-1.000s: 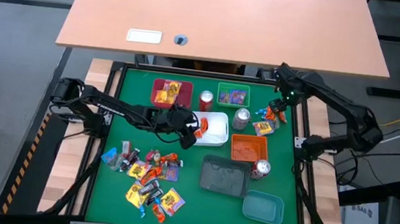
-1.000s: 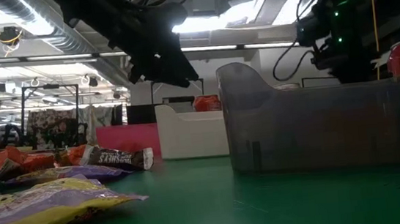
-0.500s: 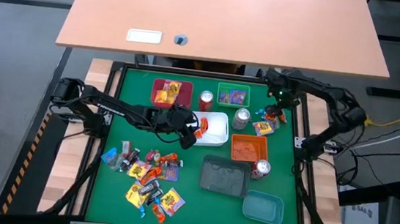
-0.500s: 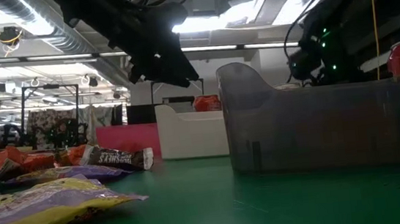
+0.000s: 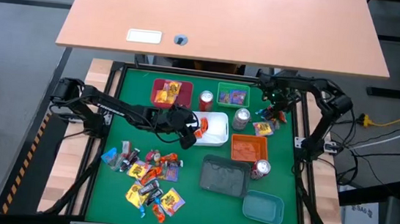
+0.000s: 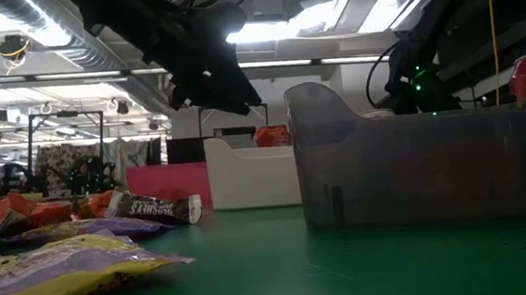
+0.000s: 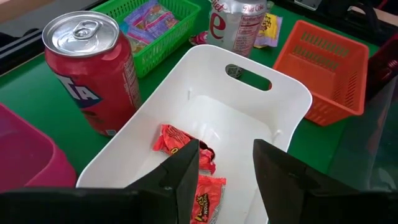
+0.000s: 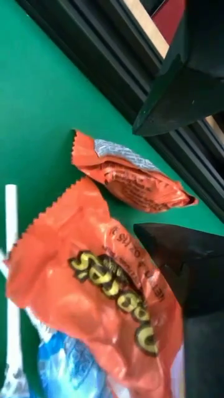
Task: Sort candy
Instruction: Put the orange candy into the white bin
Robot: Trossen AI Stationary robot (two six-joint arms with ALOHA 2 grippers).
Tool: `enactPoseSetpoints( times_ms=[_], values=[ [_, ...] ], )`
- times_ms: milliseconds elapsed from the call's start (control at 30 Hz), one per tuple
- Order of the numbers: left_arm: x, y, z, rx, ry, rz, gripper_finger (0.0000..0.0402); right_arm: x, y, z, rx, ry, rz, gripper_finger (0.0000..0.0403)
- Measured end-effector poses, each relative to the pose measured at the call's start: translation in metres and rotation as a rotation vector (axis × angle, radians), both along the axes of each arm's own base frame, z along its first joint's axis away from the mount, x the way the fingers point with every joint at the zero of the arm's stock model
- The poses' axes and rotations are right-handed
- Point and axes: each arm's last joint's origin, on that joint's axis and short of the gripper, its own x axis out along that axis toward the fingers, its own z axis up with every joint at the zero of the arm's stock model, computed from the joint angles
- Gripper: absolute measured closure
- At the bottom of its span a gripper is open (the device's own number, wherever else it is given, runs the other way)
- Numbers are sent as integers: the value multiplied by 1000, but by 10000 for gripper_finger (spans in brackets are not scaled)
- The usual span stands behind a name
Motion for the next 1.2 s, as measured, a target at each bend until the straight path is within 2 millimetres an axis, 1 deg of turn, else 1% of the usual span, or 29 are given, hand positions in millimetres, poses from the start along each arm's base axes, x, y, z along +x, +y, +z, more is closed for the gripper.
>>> enactPoseSetpoints(
  times_ms=[133,200,533,767,967,1200],
  values=[
    [0,0,0,0,0,0,261,0,0,0,0,0,0,163],
    [0,0,0,0,0,0,261,0,0,0,0,0,0,170],
    [0,0,0,0,0,0,261,0,0,-1,-4,-3,0,263],
    [0,0,0,0,0,0,261,0,0,0,-3,-3,-1,309],
    [0,0,0,0,0,0,261,0,0,0,-2,-2,-1,328],
    [0,0,0,0,0,0,261,-3,4,2,44,32,0,334]
  ],
)
